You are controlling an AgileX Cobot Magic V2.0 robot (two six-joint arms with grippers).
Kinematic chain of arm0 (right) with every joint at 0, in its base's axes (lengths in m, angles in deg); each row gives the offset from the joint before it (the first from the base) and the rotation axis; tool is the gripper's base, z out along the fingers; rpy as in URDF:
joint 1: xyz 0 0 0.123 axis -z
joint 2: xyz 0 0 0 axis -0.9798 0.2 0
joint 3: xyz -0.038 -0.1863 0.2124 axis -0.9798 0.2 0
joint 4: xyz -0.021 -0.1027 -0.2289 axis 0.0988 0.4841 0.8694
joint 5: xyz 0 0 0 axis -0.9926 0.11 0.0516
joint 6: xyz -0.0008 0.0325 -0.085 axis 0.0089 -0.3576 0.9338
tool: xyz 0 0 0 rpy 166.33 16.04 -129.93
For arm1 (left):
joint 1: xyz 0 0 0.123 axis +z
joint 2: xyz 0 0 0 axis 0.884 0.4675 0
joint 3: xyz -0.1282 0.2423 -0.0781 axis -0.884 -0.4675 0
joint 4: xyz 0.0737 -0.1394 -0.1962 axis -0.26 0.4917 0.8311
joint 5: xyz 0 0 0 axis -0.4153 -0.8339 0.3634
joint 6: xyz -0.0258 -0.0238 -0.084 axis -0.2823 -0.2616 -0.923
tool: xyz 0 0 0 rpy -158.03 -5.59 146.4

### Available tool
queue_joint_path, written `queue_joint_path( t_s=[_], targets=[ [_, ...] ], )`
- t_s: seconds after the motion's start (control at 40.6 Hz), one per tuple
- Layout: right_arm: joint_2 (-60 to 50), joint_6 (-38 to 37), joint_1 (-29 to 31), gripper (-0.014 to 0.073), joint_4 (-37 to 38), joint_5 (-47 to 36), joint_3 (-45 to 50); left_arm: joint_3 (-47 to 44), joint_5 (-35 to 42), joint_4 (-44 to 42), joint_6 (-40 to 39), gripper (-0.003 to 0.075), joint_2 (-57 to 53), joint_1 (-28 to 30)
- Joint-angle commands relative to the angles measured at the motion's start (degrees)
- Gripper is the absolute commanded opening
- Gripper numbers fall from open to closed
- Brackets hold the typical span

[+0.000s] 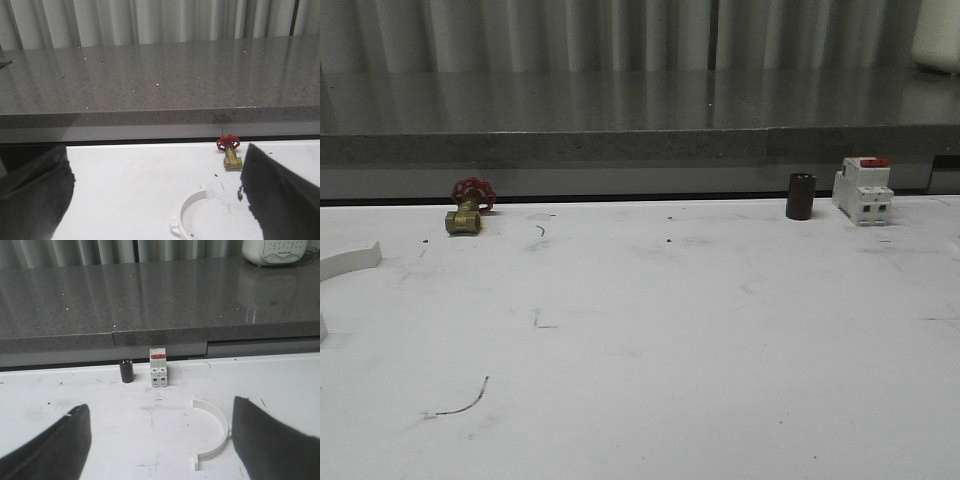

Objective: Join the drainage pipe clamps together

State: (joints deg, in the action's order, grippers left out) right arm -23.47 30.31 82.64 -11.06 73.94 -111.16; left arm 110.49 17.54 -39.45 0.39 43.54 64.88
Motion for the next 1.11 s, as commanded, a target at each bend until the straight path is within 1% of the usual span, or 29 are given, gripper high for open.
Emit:
queue_joint_path(
  t_s=[0.0, 0.148, 0.271, 0.394, 0.517, 0.813, 1.084],
  targets=[
    [0.9, 0.3, 0.4, 0.0598, 0.4, -4.9, -1.9, 2.5, 2.9, 2.1, 0.0, 0.0636, 3.2, 0.0],
    [0.9, 0.3, 0.4, 0.0598, 0.4, -4.9, -1.9, 6.9, -5.1, 3.5, 0.0, 0.0636, 13.4, 0.0],
    [0.9, 0.3, 0.4, 0.0598, 0.4, -4.9, -1.9, 12.5, -13.0, 4.3, 0.0, 0.0636, 24.5, 0.0],
    [0.9, 0.3, 0.4, 0.0598, 0.4, -4.9, -1.9, 18.2, -18.5, 4.5, 0.0, 0.0636, 35.0, 0.0],
    [0.9, 0.3, 0.4, 0.0598, 0.4, -4.9, -1.9, 24.3, -20.7, 4.5, 0.0, 0.0636, 45.8, 0.0],
    [0.9, 0.3, 0.4, 0.0598, 0.4, -4.9, -1.9, 35.9, -25.3, 4.5, 0.0, 0.0636, 66.4, -0.4],
    [0.9, 0.3, 0.4, 0.0598, 0.4, -4.9, -1.9, 43.8, -26.0, 4.3, 0.1, 0.0636, 79.8, -0.8]
  ],
)
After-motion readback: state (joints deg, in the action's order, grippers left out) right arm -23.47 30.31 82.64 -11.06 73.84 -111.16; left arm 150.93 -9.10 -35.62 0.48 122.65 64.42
